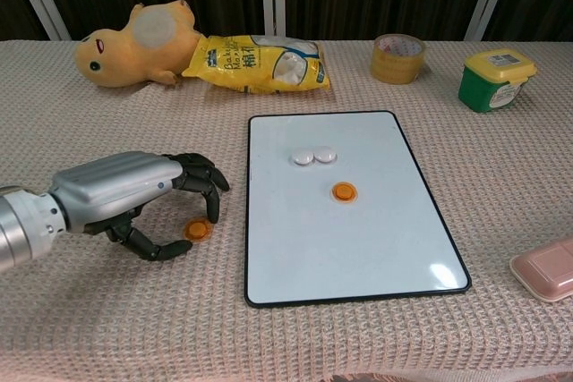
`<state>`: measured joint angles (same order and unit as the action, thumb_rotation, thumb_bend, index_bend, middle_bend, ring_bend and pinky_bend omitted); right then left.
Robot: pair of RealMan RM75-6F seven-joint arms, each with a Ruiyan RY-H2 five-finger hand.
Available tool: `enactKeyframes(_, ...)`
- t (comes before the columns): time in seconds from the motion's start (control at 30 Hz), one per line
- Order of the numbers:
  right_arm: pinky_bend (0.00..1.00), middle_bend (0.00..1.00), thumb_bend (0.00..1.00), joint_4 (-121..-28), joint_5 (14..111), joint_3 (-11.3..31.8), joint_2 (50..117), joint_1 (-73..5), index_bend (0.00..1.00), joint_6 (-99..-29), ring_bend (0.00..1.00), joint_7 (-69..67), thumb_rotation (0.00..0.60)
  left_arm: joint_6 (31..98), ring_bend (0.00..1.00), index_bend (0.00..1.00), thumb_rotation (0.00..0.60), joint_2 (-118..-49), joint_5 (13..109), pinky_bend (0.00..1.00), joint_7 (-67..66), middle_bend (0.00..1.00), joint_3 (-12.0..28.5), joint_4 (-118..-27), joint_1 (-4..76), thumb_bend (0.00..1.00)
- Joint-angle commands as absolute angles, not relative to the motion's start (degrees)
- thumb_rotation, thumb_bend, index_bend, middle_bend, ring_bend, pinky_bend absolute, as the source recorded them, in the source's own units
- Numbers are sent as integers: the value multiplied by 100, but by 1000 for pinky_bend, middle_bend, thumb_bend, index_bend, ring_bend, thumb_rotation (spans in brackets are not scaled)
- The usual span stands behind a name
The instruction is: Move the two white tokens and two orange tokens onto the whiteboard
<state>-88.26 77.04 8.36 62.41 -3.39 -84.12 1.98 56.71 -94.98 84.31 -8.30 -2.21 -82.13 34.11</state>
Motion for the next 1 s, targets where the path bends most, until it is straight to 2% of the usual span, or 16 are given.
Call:
enactKeyframes(0.03, 0, 0, 477, -8803, 7698, 837, 6246, -336, 0, -8411, 0, 179, 600, 5669, 52, 403, 598, -9498, 8418, 137, -860, 175, -210, -8210, 3406, 316)
enactKeyframes(0.4, 0, 0, 477, -8808, 7733, 817, 6244, -326, 0, -8425, 0, 152, 600, 5666, 52, 405, 599, -9466, 8375, 136, -904, 175, -186, -8266, 3376, 317)
enactKeyframes(1.0, 0, 0, 477, -8867, 7740, 811, 6236, -349, 0, -8402, 0, 238, 600, 5743, 53, 532, 600, -9438, 8491, 137, -823, 192, -45, -8384, 3442, 317)
